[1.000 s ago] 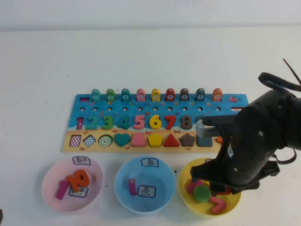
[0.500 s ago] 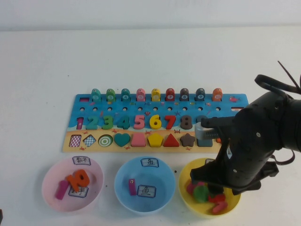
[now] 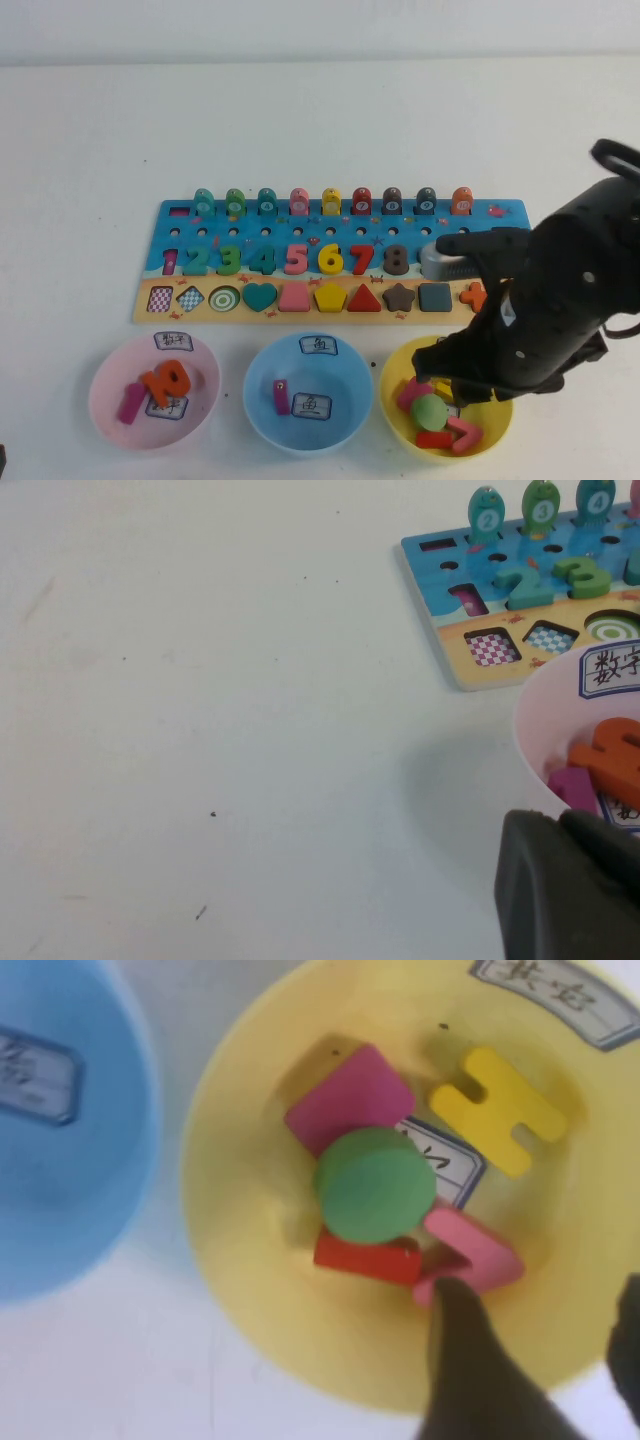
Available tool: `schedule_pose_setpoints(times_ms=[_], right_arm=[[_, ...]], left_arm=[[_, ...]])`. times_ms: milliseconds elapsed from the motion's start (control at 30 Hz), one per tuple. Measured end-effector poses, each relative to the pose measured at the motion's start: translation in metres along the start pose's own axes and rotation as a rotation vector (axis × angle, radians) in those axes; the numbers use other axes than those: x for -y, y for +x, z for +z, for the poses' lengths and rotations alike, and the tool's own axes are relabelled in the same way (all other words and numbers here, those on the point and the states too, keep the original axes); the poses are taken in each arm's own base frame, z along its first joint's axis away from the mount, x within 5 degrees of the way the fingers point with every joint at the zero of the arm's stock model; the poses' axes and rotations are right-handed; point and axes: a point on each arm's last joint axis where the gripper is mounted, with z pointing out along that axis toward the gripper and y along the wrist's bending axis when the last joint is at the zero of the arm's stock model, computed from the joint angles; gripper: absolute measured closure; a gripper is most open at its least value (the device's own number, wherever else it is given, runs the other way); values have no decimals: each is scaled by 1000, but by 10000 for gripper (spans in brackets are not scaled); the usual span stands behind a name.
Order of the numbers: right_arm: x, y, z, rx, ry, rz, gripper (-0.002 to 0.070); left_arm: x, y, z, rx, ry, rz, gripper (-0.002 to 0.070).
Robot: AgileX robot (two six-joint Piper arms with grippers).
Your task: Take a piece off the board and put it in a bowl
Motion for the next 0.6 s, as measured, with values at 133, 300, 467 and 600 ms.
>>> schedule_pose_setpoints(times_ms=[133, 300, 467, 600], right_arm=[[7, 15, -32, 57, -34, -91, 500], [21, 48, -68, 80, -50, -196, 654], [43, 87, -98, 157, -93, -277, 687], [60, 117, -111, 217, -148, -331, 691]], left_arm=[[0, 0, 0, 0, 0, 0, 680], [0, 0, 0, 0, 0, 0, 680], [0, 0, 0, 0, 0, 0, 679], [0, 0, 0, 0, 0, 0, 679]])
